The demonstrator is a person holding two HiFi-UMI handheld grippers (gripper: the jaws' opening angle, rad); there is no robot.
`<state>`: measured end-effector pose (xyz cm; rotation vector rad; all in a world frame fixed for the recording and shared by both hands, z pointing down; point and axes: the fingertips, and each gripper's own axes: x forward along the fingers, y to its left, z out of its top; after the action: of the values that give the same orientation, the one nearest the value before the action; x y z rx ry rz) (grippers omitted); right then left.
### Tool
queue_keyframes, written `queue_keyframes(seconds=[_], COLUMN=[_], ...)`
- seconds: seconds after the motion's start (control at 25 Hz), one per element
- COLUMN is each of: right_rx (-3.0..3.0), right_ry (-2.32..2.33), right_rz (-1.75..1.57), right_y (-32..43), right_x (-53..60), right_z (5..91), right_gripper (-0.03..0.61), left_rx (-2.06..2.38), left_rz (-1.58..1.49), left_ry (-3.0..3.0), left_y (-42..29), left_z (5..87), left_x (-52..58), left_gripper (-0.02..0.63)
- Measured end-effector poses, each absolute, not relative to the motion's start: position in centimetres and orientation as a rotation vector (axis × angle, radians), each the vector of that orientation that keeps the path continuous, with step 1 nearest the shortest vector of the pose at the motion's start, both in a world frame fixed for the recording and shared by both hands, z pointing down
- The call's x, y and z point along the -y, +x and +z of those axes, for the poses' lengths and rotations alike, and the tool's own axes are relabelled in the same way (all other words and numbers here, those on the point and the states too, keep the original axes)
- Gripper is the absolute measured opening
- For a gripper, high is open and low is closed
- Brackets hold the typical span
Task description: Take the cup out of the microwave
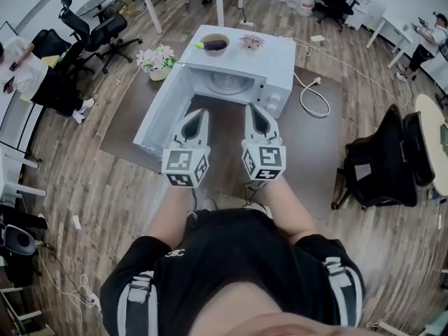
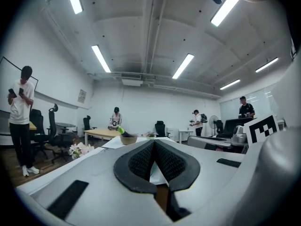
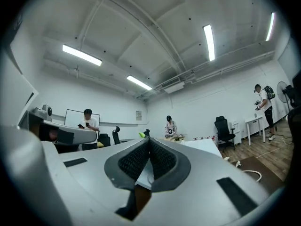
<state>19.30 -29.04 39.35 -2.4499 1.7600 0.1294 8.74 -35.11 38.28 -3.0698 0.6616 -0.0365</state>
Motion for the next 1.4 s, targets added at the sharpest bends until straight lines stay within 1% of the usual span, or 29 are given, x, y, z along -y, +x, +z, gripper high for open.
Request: queue_keyframes(seconds=[0.36,0.4,0.44,0.48,0.52,0.64,0.68,0.72,1.4], right_rx=[-1.697,-1.712,-1.734,-1.758,-1.778,-1.808,-1.808,-1.808,-1.674], right_ry=[-2.504,-2.484,-2.458,-2.435,-2.421,-2.424,-2.436,-2.452,-2.695], right_rz=[0.141,0.131,0.120,0.109,0.097,0.044,0.021,0.000,-0.351], right_y=[18.6,18.5,18.3,18.2,18.2,18.6,18.9,19.2,27.3], right_x=[32.9,33.3,33.8,34.4,35.0,36.6,37.0,37.5,51.4], right_z=[40.3,40.5,40.6,40.8,41.0,42.4,43.1,43.8,56.8], right_gripper=[0.002,0.031,0.141,0.225,0.293,0.407,0.435,0.449,0.456], left_rx=[-0.528,-0.522,-0.519,-0.517,-0.518,-0.528,-0.532,-0.535,-0.632], left_rz=[-0.057,-0.060,-0.063,-0.066,-0.068,-0.076,-0.079,-0.082,-0.274], left_ry=[-3.099,-3.102,-3.105,-3.109,-3.112,-3.120,-3.122,-3.124,-3.150], left_y=[8.9,9.0,9.1,9.2,9.2,9.3,9.3,9.3,9.4], left_z=[39.3,39.5,39.6,39.8,40.0,40.4,40.6,40.8,46.9], left_x=[39.5,39.8,40.1,40.4,40.7,41.5,41.7,41.9,47.6], left_gripper=[0.002,0.002,0.002,0.002,0.002,0.002,0.002,0.002,0.002])
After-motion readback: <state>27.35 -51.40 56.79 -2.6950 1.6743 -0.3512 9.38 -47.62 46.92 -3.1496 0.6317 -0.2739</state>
